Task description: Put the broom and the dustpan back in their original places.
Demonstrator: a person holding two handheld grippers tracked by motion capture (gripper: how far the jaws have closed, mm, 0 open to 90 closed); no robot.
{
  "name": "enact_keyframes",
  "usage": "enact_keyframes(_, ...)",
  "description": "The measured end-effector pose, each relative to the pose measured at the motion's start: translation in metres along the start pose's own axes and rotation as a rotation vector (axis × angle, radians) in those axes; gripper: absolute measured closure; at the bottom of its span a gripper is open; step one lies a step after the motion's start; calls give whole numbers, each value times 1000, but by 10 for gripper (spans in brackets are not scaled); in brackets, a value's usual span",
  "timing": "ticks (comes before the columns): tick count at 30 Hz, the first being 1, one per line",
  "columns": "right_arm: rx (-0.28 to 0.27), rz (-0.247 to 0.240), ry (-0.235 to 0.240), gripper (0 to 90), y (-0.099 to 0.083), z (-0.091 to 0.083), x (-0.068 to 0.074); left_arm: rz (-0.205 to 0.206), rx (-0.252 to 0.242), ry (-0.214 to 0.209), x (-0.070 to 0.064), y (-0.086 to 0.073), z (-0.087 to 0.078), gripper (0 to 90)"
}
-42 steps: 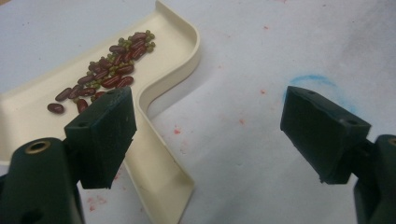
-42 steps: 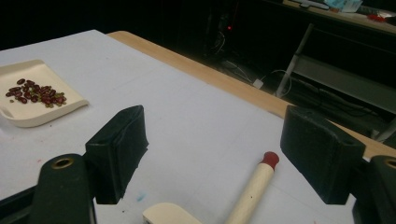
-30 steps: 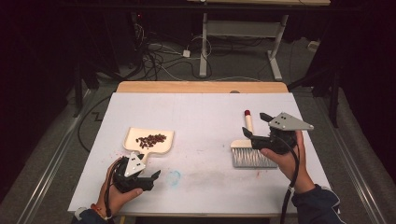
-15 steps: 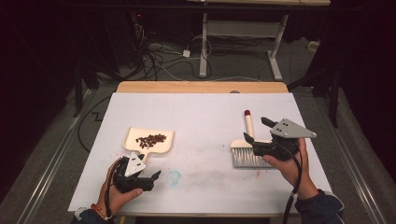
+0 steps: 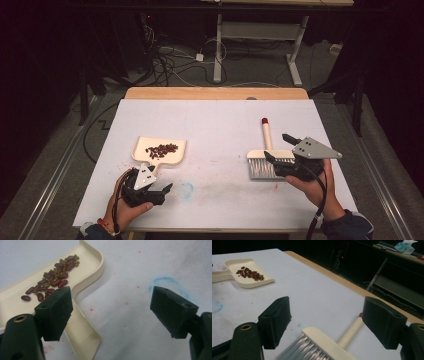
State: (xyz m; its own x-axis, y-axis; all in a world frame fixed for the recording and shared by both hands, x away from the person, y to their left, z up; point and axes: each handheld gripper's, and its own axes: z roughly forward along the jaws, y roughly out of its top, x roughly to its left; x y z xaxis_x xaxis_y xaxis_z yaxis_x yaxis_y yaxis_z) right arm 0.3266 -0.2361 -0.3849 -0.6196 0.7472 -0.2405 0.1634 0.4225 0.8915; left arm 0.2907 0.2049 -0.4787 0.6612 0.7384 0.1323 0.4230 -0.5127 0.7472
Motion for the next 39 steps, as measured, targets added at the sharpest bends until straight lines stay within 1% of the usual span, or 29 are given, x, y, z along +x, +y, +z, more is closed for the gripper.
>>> enact_keyframes(2,8,-6,3,238,-3,0,0,-2,0,-2,0,0,0,179)
enact_keyframes(8,0,-14,1,238,-14,-4,1,-2,-6,0,-1,0,-1,179)
enact_keyframes(12,0,-39,-9,237,-21,-6,2,3,-4,1,-2,0,-1,179)
enact_keyframes(14,-7,-38,-1,237,-26,-7,3,5,-5,2,-2,0,-2,179)
enact_keyframes(18,4,-46,-6,238,-34,-8,7,10,-4,11,-3,0,-2,179)
enact_keyframes(20,12,-54,5,238,-38,-8,8,8,-9,15,-4,0,-4,179)
enact_keyframes(22,12,-45,6,239,-43,-8,9,12,-10,20,-5,-1,-5,179)
enact_keyframes(24,15,-32,16,238,-48,-8,11,14,-13,22,-5,-1,-6,179)
enact_keyframes(26,23,-34,9,238,-53,-8,13,16,-15,25,-5,-1,-7,179)
enact_keyframes(28,27,-24,8,238,-58,-9,15,16,-23,26,-6,-1,-7,179)
enact_keyframes(29,29,-19,5,238,-61,-9,15,17,-23,28,-6,-1,-7,179)
enact_keyframes(31,34,5,13,238,-66,-10,16,24,-14,27,-5,-1,-6,179)
enact_keyframes(33,39,10,-10,243,-72,-11,17,28,-19,30,-6,-1,-6,179)
enact_keyframes(34,45,19,-3,242,-75,-11,17,33,-19,30,-6,-1,-6,179)
enact_keyframes(37,77,18,-1,240,-83,-10,19,40,-31,34,-6,1,-5,179)
enact_keyframes(38,87,8,6,239,-85,-9,19,55,-36,38,-5,2,-4,179)
enact_keyframes(39,91,-4,10,239,-86,-8,20,53,-42,40,-4,3,-3,179)
